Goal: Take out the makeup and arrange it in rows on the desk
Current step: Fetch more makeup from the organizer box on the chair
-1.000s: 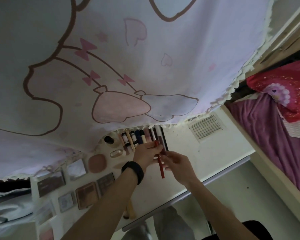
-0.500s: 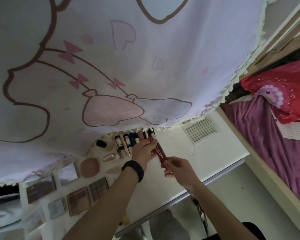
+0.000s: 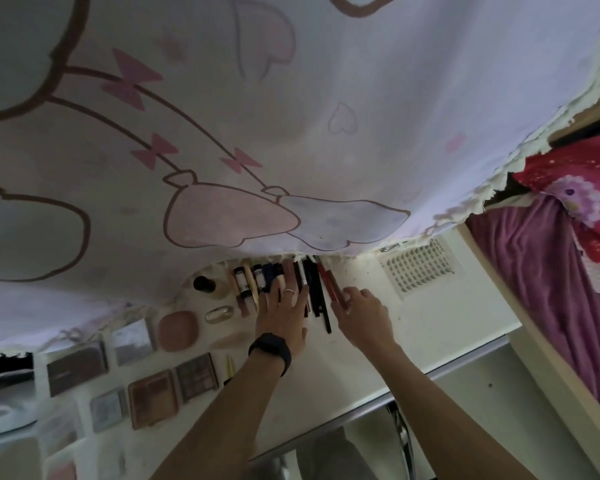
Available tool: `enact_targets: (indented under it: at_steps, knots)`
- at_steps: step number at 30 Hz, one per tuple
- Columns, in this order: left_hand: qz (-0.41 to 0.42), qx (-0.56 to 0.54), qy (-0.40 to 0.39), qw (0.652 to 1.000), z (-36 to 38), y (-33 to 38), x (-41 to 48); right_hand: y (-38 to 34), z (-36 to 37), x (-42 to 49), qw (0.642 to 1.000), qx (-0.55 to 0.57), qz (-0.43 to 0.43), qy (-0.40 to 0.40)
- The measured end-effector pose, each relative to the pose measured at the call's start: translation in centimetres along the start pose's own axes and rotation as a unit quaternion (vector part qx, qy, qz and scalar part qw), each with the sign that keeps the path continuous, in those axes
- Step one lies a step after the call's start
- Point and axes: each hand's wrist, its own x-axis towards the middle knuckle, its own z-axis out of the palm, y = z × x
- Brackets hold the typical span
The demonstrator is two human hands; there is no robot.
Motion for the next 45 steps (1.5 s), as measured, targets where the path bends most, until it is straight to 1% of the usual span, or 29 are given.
enact_targets:
  at_steps: [2,3,7,11,17,20,23,26,29,33,36,39,41,43,45]
  knots:
    - [-0.004,0.004,0.006,1.000,0.3,-0.1,0.3,-0.4,0.2,0.3,0.999,-0.052,-0.008,0.009]
    - [-0.004,0.005,0.011,1.000,0.5,-0.2,0.5,-0.4,0.4,0.5,0.998,-0.060,-0.016,0.011]
    - [0.000,0.010,0.036,0.999,0.9,-0.3,1.1,-0.8,1.2,1.1,0.997,-0.021,-0.070,0.011]
    - [-0.004,-0.010,0.035,0.999,0.9,-0.5,1.2,-1.7,1.2,2.1,0.996,-0.009,-0.084,0.024]
    - [-0.012,-0.020,0.023,0.999,0.4,0.0,1.1,-2.4,1.3,3.2,0.996,0.020,-0.073,0.045]
    - [-0.002,-0.015,0.020,1.000,0.2,-0.2,1.1,-1.7,1.8,2.5,0.994,0.050,-0.080,0.058]
    - [0.007,-0.018,0.013,1.000,-0.2,-0.5,1.1,-1.0,2.1,1.3,0.993,0.047,-0.088,0.064]
    - [0.018,-0.021,-0.005,1.000,-0.7,-0.4,0.9,-0.8,1.9,1.0,0.994,0.044,-0.095,0.043]
    - [0.030,-0.032,0.004,0.999,-1.5,-0.1,0.5,-1.0,1.0,0.9,0.995,0.068,-0.074,0.018]
    - [0.077,-0.032,0.026,0.996,-2.9,0.6,-1.2,-0.5,-0.7,-1.7,0.995,0.081,-0.047,0.024]
    - [0.126,-0.027,0.042,0.991,-4.1,1.0,-2.8,0.4,-1.7,-5.2,0.994,0.088,-0.028,0.057]
    - [0.193,-0.010,0.076,0.978,-5.4,1.6,-4.7,0.9,-3.0,-9.9,0.989,0.099,-0.007,0.113]
    - [0.236,-0.014,0.078,0.969,-6.2,2.3,-6.8,1.0,-3.7,-14.1,0.977,0.107,0.017,0.183]
    - [0.285,-0.017,0.080,0.955,-6.7,3.5,-9.4,1.0,-4.3,-19.1,0.958,0.117,0.045,0.259]
    - [0.332,-0.026,0.087,0.939,-6.8,5.1,-12.5,1.0,-4.5,-24.2,0.940,0.113,0.072,0.314]
